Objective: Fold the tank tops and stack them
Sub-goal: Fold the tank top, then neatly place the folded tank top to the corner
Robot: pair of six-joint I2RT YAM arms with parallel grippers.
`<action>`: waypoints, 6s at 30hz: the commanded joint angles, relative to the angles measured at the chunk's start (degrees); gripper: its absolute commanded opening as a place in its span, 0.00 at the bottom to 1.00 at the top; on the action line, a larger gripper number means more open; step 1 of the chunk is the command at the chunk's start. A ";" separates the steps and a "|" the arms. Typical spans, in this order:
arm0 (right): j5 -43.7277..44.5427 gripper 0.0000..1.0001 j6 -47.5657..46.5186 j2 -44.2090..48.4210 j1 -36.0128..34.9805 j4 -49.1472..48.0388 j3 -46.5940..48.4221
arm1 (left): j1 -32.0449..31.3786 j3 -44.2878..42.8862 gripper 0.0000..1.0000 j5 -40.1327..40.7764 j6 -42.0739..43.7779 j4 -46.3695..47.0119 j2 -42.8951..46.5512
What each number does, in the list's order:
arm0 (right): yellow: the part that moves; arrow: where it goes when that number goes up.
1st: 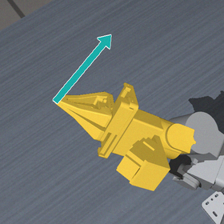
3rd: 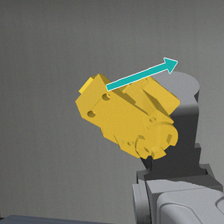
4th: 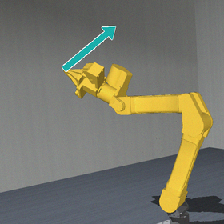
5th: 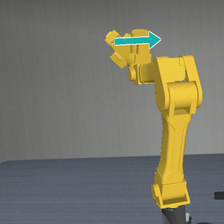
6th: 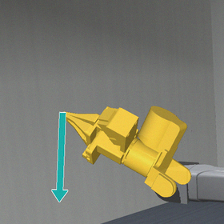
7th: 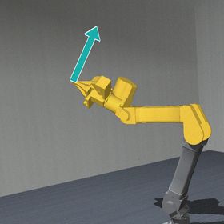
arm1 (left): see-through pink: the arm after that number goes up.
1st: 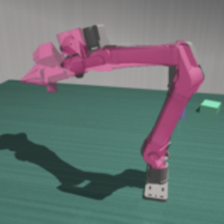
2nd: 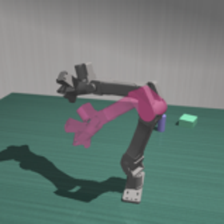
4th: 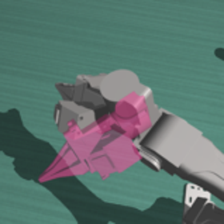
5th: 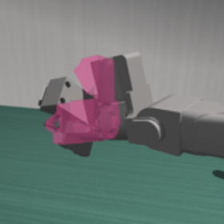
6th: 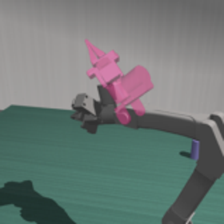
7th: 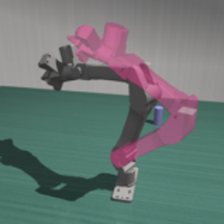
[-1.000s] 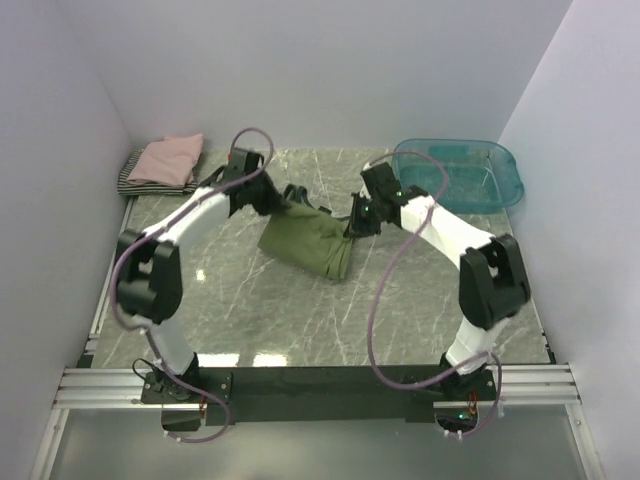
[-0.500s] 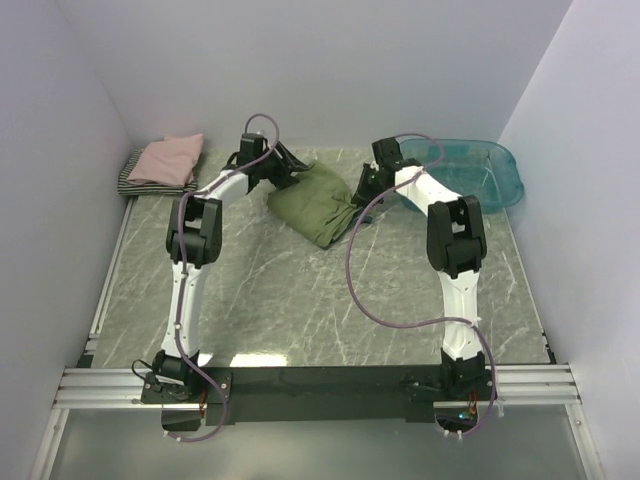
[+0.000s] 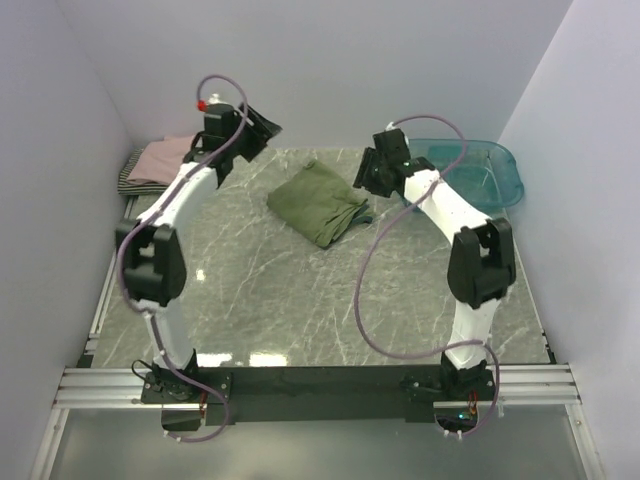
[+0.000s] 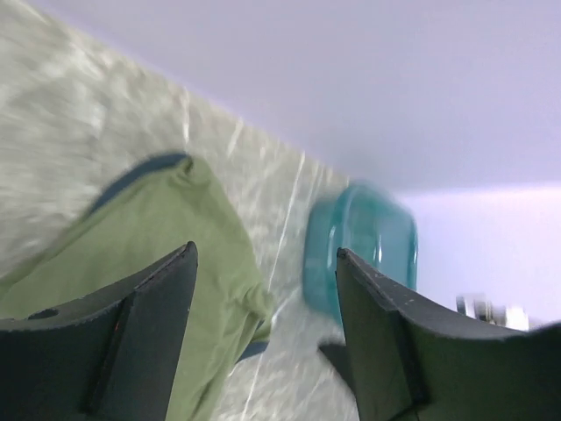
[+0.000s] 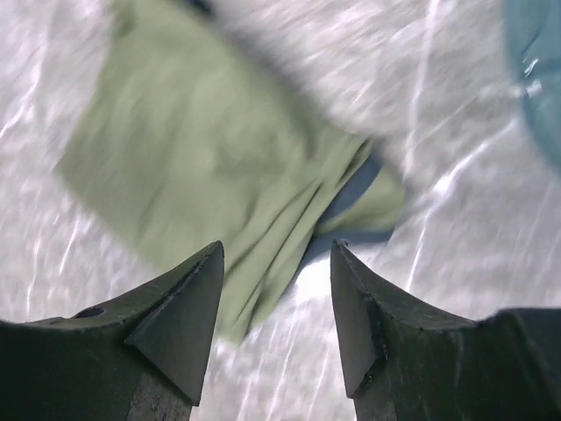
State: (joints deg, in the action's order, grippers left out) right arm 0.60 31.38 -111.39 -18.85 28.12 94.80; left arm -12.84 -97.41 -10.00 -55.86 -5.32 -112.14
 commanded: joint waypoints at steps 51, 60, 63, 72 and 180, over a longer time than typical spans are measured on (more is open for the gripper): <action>18.56 0.00 6.07 10.23 -19.29 -9.13 -29.06 | -1.05 9.25 0.02 9.82 -1.80 -8.13 -9.59; 12.76 0.47 1.85 9.53 -17.37 -9.49 -22.39 | -1.05 10.65 0.60 2.37 1.62 -2.60 -7.84; 11.97 0.50 0.18 11.37 -14.47 -8.70 -19.05 | -0.96 11.97 0.69 0.60 1.72 -0.39 -4.68; 6.44 0.50 -11.23 -7.75 -8.04 -0.61 8.88 | -1.22 23.21 0.73 1.13 -7.94 -0.94 4.73; -10.01 0.65 -4.83 -3.74 -6.81 -0.26 16.20 | 22.41 -44.89 0.00 4.30 39.07 -21.31 -15.22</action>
State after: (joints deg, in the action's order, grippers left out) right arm -9.91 26.15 -115.85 -24.73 28.75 108.47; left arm 7.64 -139.00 -2.24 -15.77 -32.42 -132.77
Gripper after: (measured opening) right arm 0.648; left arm 0.108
